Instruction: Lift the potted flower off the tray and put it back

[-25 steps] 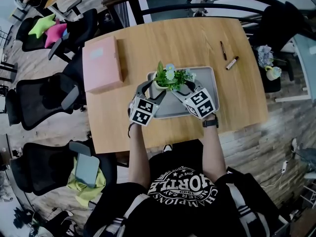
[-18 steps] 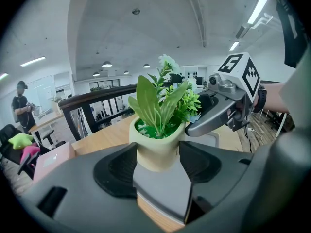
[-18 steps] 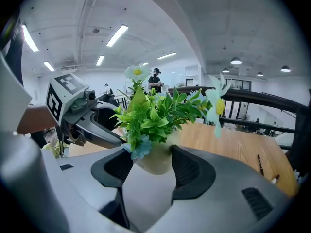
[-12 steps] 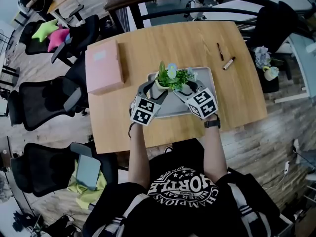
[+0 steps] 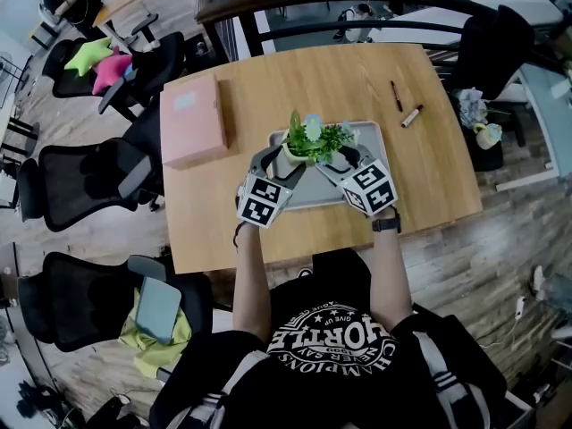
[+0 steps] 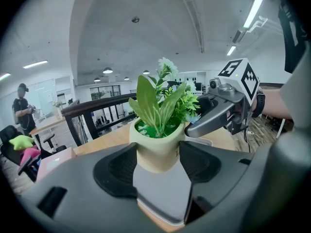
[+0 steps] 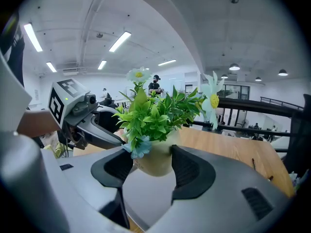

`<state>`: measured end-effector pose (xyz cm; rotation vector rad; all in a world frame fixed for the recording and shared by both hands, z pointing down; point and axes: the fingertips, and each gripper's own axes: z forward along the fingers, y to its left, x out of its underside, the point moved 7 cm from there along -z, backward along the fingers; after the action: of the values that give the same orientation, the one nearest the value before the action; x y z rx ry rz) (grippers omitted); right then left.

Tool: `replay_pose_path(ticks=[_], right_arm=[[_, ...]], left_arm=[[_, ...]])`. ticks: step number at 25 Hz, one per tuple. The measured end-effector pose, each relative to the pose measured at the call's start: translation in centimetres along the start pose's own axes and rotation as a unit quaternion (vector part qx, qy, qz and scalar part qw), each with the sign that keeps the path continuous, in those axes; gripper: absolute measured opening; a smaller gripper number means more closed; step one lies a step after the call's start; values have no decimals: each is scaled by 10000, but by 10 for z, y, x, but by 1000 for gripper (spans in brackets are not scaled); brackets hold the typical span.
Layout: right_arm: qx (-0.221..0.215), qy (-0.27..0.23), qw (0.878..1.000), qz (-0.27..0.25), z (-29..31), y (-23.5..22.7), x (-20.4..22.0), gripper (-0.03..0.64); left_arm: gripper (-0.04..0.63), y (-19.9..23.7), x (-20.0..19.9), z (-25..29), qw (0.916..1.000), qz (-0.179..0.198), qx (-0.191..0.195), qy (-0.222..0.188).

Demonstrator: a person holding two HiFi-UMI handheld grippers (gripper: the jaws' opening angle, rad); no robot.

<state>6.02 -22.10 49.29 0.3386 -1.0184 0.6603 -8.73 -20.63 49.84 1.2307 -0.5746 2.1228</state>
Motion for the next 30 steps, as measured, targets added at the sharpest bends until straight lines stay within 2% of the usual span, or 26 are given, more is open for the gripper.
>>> replay_pose_path(ticks=[6, 10, 14, 20, 30], right_arm=[[23, 24, 9998, -184, -12, 12, -8, 265], [-43, -161, 9996, -212, -25, 18, -16, 262], [-128, -233, 9992, -305, -33, 24, -27, 250], [-99, -246, 9990, -371, -42, 33, -36, 247], [42, -205, 9981, -578, -60, 45, -51, 247]], left_arm=[[290, -8, 0, -13, 9999, 87, -126, -23], [290, -12, -9, -26, 9999, 78, -104, -103], [290, -9, -17, -41, 9995, 45, -84, -296], [290, -11, -29, -54, 9992, 262, -120, -290], [290, -23, -46, -73, 9990, 328, -101, -286]])
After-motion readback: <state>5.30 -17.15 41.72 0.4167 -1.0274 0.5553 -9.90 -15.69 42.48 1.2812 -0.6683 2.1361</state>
